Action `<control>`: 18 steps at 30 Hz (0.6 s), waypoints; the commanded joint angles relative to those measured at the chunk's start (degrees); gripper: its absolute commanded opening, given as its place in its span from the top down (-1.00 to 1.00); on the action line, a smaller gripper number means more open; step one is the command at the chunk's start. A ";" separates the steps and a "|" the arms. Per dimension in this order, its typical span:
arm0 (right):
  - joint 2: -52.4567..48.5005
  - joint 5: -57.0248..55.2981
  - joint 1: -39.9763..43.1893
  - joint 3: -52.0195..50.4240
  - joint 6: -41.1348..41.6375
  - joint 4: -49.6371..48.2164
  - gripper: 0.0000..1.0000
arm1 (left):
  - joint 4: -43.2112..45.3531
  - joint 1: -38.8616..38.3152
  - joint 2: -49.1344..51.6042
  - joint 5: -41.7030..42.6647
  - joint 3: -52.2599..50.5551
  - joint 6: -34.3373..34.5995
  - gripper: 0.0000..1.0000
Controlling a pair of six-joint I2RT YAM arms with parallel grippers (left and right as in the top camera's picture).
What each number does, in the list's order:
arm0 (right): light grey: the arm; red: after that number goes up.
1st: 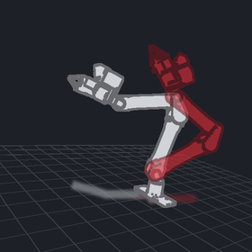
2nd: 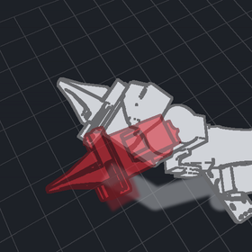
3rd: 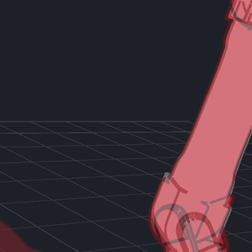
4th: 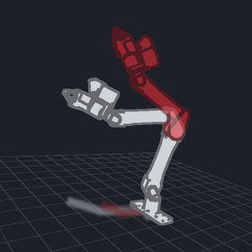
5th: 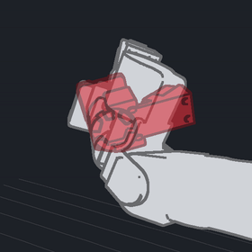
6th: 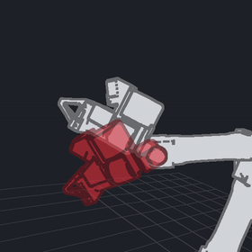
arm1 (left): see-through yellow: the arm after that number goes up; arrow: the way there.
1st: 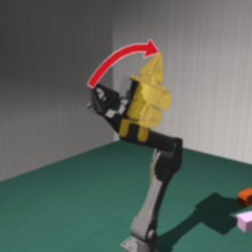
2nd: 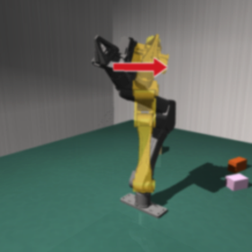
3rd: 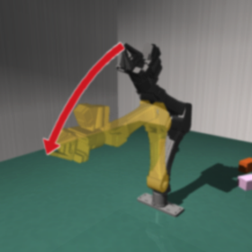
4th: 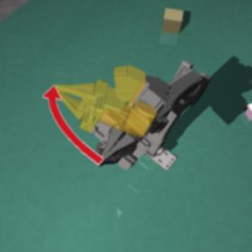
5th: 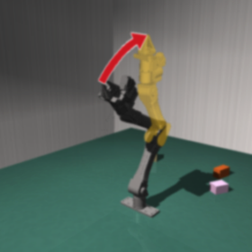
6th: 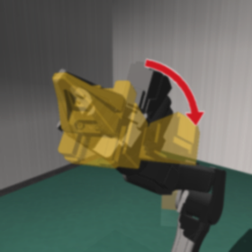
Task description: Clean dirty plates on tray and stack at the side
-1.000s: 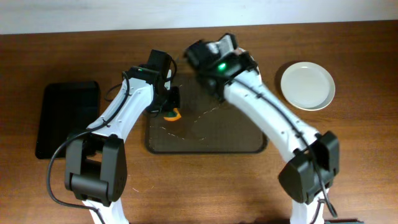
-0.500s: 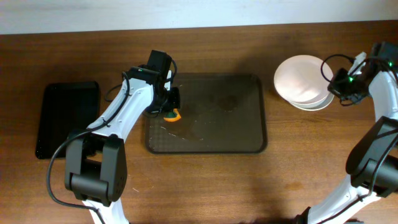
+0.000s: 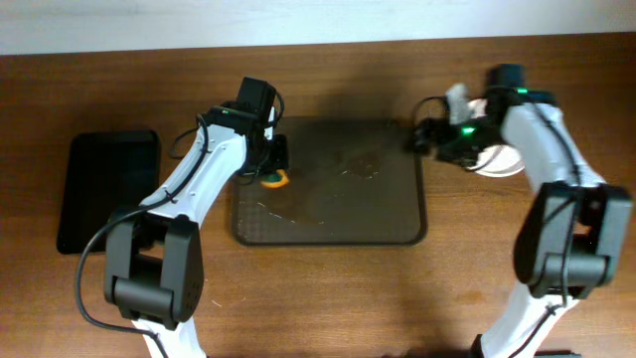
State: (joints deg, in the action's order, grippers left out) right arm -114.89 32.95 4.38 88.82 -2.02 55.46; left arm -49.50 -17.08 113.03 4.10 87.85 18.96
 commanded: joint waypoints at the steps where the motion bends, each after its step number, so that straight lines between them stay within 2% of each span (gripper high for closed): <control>1: 1.27 -8.85 -10.51 -0.42 -1.66 0.44 -0.97 | -4.04 5.44 -2.80 -9.60 3.50 2.08 1.00; 3: 1.27 -13.38 -17.59 -0.42 -1.64 -0.68 -0.97 | -7.17 12.63 -3.76 -10.40 3.41 2.62 1.00; 7: 1.27 -14.99 -24.57 -0.42 -1.64 -4.33 -0.97 | -6.19 24.41 -3.74 -10.38 1.22 2.64 1.00; 9: 1.27 -15.80 -25.46 -0.42 -1.64 -5.01 -0.97 | -5.05 28.30 -3.63 -10.36 0.00 2.64 1.00; 11: 1.27 -15.78 -25.40 -0.42 -1.62 -5.09 -0.96 | -4.50 32.92 -3.10 -10.40 -1.49 6.36 1.00; 15: 1.27 -15.69 -25.38 -0.42 -1.62 -4.87 -0.97 | 3.72 39.60 -3.10 -10.38 -7.39 6.32 0.98; 16: 1.27 -15.67 -25.38 -0.42 -1.62 -4.90 -0.97 | 4.04 40.44 -3.10 -10.36 -8.02 6.29 0.82; 17: 1.27 -15.67 -25.38 -0.42 -1.62 -4.90 -0.97 | 4.04 40.87 -3.10 -10.19 -8.15 6.27 0.38; 18: 1.27 -15.65 -25.38 -0.42 -1.60 -4.90 -0.97 | 4.35 40.87 -3.10 -9.40 -8.15 6.25 0.25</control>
State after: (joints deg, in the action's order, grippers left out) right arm -114.89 17.78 -20.95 88.82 -3.25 50.54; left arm -45.74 23.07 111.04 -6.04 80.44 25.21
